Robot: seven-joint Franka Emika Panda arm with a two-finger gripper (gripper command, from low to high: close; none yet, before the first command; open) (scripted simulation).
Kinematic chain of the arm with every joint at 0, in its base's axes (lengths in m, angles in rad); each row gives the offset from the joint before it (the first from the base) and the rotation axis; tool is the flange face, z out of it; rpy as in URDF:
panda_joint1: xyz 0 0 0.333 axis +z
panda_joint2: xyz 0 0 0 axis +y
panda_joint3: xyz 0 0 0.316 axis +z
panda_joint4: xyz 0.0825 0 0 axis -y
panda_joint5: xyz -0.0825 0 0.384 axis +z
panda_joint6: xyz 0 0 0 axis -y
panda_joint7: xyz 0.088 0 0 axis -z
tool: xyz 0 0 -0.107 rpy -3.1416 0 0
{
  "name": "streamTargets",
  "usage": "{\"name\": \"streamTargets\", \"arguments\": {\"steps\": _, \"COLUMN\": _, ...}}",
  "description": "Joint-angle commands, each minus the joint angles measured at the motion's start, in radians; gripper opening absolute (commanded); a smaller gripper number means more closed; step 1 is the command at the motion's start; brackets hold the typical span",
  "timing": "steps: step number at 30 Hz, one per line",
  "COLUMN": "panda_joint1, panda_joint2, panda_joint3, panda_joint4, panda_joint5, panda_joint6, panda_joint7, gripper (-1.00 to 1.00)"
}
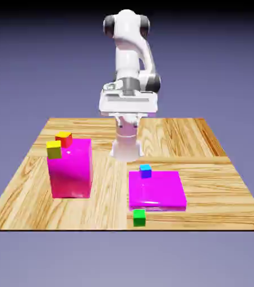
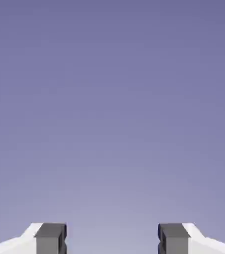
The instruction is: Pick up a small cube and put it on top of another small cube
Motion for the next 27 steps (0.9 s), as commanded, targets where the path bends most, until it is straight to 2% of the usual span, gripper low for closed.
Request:
{"name": "streamTargets", "arguments": {"steps": 1, "panda_joint1": 0.001, "panda_joint2": 0.036, "panda_joint3": 0.002, "panda_joint4": 0.017, "panda_joint5": -0.002, "panda_joint6": -0.011, "panda_joint7": 0.006, "gripper": 0.00}}
{"name": "streamTargets", "arguments": {"steps": 23, "panda_joint1": 0.021, "panda_joint2": 0.834, "panda_joint3": 0.049, "panda_joint4": 0.387, "panda_joint5": -0.050, "panda_joint6": -0.244, "panda_joint7": 0.127, "gripper": 0.00}}
{"name": "streamTargets", "arguments": {"steps": 27, "panda_joint1": 0.029, "panda_joint2": 0.918, "panda_joint3": 0.041, "panda_joint4": 0.413, "panda_joint5": -0.057, "panda_joint6": -0.195, "panda_joint7": 0.134, "gripper": 0.00}}
